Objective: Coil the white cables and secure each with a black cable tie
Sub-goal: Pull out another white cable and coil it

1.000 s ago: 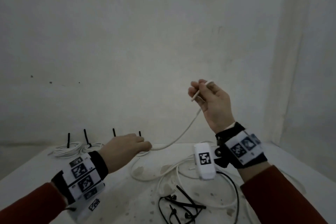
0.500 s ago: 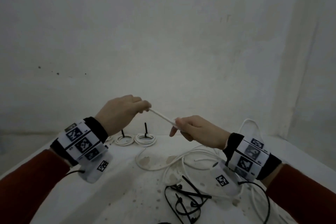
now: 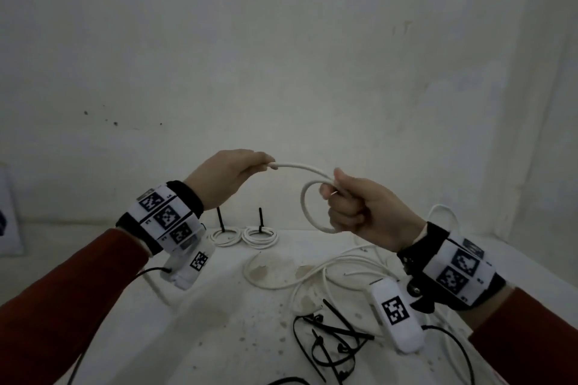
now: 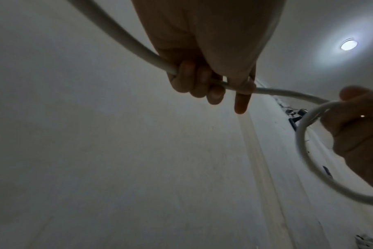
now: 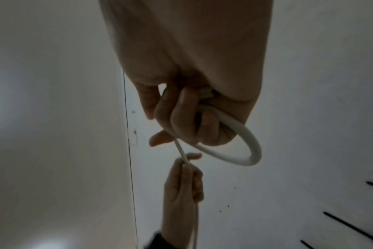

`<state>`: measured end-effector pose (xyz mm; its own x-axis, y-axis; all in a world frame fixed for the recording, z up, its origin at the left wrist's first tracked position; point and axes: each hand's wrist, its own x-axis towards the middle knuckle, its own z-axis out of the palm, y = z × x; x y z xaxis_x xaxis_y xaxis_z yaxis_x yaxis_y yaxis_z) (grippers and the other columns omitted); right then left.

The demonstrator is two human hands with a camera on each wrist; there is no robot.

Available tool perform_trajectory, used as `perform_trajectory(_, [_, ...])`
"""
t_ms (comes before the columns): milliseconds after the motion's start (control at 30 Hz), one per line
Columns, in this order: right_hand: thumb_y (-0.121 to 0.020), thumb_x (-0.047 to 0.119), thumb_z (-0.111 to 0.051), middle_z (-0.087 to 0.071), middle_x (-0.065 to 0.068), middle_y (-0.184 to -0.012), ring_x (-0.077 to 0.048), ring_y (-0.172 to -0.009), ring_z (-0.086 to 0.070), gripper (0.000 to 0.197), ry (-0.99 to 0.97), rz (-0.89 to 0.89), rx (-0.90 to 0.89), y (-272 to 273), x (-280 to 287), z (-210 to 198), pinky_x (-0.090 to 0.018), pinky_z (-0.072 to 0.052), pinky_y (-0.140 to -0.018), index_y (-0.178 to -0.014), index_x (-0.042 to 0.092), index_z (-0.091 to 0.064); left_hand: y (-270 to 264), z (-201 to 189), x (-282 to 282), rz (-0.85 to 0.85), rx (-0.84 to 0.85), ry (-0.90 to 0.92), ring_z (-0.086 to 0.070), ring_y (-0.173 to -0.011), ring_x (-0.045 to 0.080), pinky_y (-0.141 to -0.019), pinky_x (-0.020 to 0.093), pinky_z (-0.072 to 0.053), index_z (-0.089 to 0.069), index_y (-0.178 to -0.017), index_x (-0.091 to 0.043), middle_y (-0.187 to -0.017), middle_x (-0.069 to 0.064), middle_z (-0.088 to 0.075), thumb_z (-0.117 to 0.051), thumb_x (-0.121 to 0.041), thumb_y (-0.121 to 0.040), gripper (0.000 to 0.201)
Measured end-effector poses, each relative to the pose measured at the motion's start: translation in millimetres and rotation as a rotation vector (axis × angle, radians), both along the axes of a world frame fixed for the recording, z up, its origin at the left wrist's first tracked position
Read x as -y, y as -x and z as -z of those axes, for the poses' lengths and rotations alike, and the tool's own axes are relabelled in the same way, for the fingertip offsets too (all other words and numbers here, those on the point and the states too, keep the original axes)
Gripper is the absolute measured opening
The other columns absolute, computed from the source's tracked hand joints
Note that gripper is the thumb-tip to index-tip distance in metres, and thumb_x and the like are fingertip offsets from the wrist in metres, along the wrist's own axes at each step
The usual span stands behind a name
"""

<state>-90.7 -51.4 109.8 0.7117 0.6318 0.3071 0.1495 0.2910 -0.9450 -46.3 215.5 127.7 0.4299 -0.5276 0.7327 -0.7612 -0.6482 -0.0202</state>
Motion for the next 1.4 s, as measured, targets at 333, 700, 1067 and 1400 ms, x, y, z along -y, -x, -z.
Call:
perform_trajectory(333, [-0.103,0.027,-0.037,-0.052,0.001,-0.058,-0.016,-0.061,-0.045,0.033,-0.705,-0.248,-0.002,-3,28,-18,-0.031,-0.033,-0.076,-0.101,0.005,-0.061,-14,49,-13,-0.156,-0.083,0.150,-0.063,-0.074,0.020,-0.064,0.028,-0.045,-0.060,-0.119,-0.022,-0.085,-0.002,-0.068,-0.037,-0.036,-0.091,0.039])
perform_trajectory(700, [-0.093,0.020,-0.045,-0.070,0.004,-0.077,-0.009,-0.065,-0.066,0.030,-0.794,0.151,-0.014,-13,-24,-40,-0.026,-0.055,-0.075,-0.081,0.015,-0.072,24,40,21,-0.239,0.419,-0.297,-0.060,-0.052,0.015,-0.038,0.017,-0.020,-0.059,-0.111,-0.022,-0.073,-0.008,-0.064,-0.061,-0.002,-0.066,0.049])
perform_trajectory(1067, [-0.100,0.018,-0.046,-0.063,0.001,-0.060,-0.013,-0.047,-0.055,0.024,0.552,0.613,0.687,-26,-45,-13,-0.025,-0.045,-0.054,-0.082,0.011,-0.060,46,4,15,-0.170,0.428,-0.186,-0.062,-0.056,0.016,-0.036,0.027,-0.043,-0.065,-0.085,-0.017,-0.074,-0.006,-0.066,-0.043,-0.043,-0.090,0.034])
perform_trajectory(1400, [-0.086,0.063,-0.029,-0.022,0.006,-0.035,-0.012,-0.035,-0.016,0.065,0.176,0.243,0.253,-1,-48,-21,-0.028,-0.012,-0.044,-0.045,0.016,-0.049,38,-5,29,0.161,-0.114,0.233,-0.049,-0.069,0.007,-0.066,0.015,-0.037,-0.063,-0.081,-0.036,-0.081,-0.006,-0.052,-0.042,-0.048,-0.092,0.027])
